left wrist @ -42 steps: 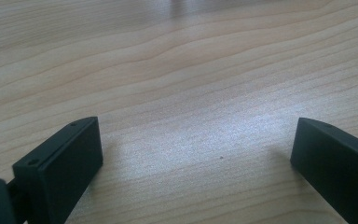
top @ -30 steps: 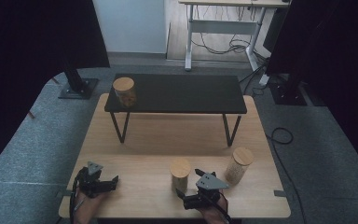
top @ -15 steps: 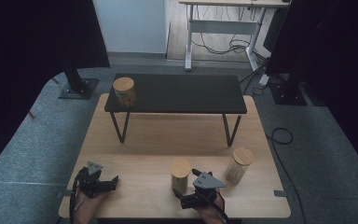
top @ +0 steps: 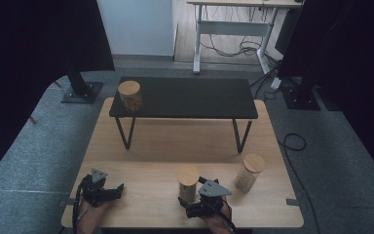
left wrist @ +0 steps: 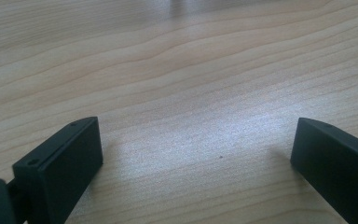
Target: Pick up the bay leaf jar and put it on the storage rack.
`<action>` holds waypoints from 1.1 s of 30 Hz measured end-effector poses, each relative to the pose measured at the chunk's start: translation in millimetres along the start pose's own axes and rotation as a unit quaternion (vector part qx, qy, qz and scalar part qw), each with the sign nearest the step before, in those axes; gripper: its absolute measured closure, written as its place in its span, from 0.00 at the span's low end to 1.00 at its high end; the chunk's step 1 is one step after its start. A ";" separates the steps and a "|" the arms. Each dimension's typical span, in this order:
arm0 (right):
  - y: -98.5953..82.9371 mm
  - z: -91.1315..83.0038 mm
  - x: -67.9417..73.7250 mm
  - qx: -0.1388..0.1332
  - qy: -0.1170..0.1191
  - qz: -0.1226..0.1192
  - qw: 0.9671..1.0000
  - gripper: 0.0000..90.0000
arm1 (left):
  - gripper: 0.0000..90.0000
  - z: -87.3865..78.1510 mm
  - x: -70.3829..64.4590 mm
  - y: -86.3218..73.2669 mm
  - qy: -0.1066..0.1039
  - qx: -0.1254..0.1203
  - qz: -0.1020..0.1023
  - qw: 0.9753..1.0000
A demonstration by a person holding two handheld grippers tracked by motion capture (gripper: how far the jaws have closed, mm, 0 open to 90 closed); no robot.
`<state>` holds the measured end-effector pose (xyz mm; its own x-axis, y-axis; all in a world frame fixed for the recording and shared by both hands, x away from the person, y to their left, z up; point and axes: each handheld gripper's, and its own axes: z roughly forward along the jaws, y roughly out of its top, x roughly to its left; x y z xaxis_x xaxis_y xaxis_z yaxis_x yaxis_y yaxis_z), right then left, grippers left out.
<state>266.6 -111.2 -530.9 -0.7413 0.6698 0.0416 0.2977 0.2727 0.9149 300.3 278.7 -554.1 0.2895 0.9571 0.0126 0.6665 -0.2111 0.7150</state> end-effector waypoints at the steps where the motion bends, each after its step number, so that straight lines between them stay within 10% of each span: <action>1: -0.1 0.2 0.0 0.000 0.000 -0.001 1.000 0.01 | 0.02 0.0 0.0 0.0 0.000 0.000 0.000 1.000; 33: -5.1 16.6 0.5 0.017 0.003 -0.005 1.000 0.13 | 0.02 0.0 0.0 0.0 0.000 0.000 0.000 1.000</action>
<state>274.7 -100.8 -542.2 -0.7475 0.6633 0.0355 0.3114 0.3028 0.9007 300.3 278.7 -554.0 0.2899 0.9570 0.0127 0.6666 -0.2114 0.7148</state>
